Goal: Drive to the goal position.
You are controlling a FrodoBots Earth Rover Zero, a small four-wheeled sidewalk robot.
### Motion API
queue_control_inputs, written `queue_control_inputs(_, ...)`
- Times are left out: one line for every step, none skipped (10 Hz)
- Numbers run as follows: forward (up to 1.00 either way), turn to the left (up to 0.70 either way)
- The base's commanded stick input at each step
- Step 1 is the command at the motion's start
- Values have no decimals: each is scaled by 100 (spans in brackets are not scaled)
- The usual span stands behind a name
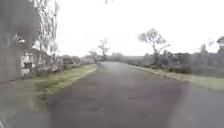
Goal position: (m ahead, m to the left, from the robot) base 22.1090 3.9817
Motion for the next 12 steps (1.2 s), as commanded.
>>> queue_control_inputs(70, -35)
queue_control_inputs(70, -35)
queue_control_inputs(70, -35)
queue_control_inputs(70, -35)
queue_control_inputs(70, -35)
queue_control_inputs(70, -35)
queue_control_inputs(70, -35)
queue_control_inputs(70, -35)
queue_control_inputs(70, -35)
queue_control_inputs(70, -35)
queue_control_inputs(70, -35)
queue_control_inputs(70, -35)
